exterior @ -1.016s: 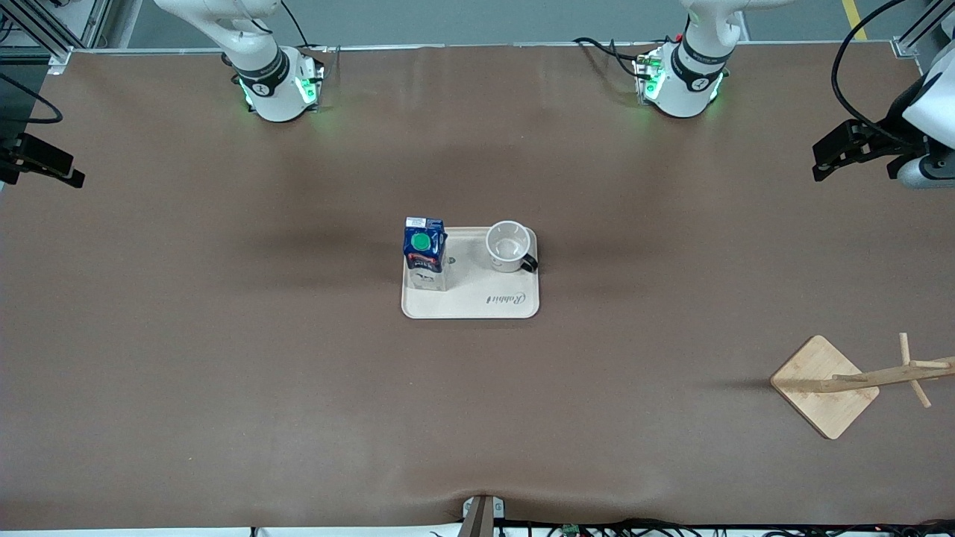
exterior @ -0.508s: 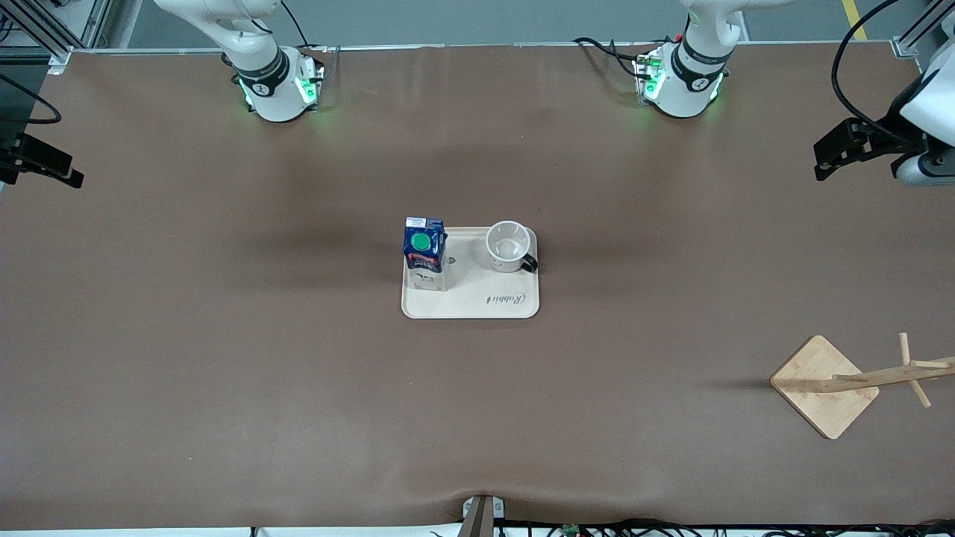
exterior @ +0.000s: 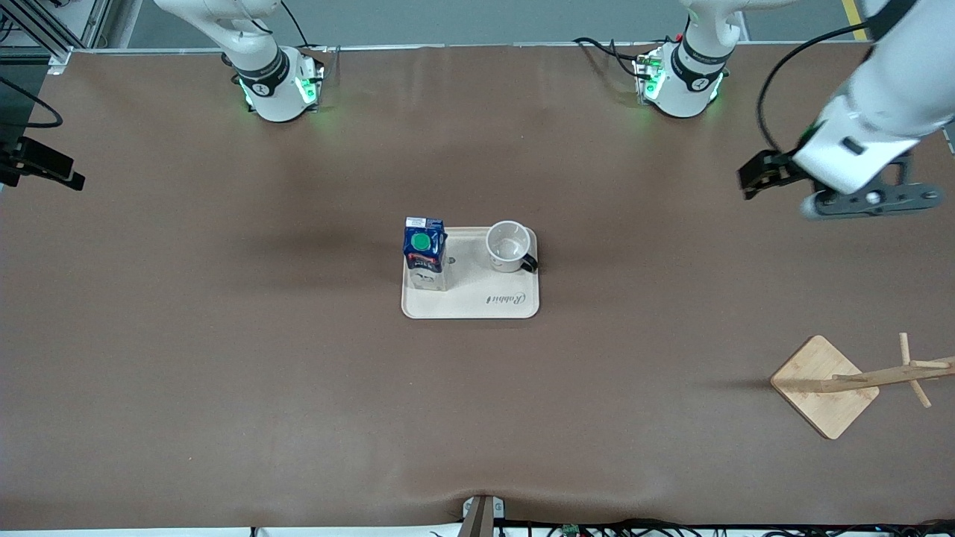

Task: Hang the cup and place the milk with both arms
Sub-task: 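Reach the left gripper down to the white mug's rim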

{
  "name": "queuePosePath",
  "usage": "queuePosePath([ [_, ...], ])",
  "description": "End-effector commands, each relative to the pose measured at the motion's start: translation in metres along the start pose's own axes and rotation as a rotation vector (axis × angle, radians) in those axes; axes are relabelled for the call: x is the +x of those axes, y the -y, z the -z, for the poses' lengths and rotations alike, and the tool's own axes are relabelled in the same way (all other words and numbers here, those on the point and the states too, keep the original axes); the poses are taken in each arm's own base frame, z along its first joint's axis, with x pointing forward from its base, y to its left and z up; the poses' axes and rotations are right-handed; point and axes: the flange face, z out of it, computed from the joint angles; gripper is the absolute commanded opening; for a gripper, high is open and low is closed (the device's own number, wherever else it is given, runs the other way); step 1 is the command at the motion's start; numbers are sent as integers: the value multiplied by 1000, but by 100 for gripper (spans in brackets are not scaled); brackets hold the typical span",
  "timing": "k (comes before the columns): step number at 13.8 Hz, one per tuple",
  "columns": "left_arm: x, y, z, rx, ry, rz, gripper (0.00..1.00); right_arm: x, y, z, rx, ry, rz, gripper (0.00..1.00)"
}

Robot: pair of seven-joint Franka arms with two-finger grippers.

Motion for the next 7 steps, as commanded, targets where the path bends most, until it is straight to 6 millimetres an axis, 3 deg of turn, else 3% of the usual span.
queuePosePath([
  [1,-17,-61,-33,6,-36,68,100,3,0,5,-16,-6,16,100],
  [7,-43,-146,-118,-33,-53,216,100,8,-4,-3,-16,10,10,100],
])
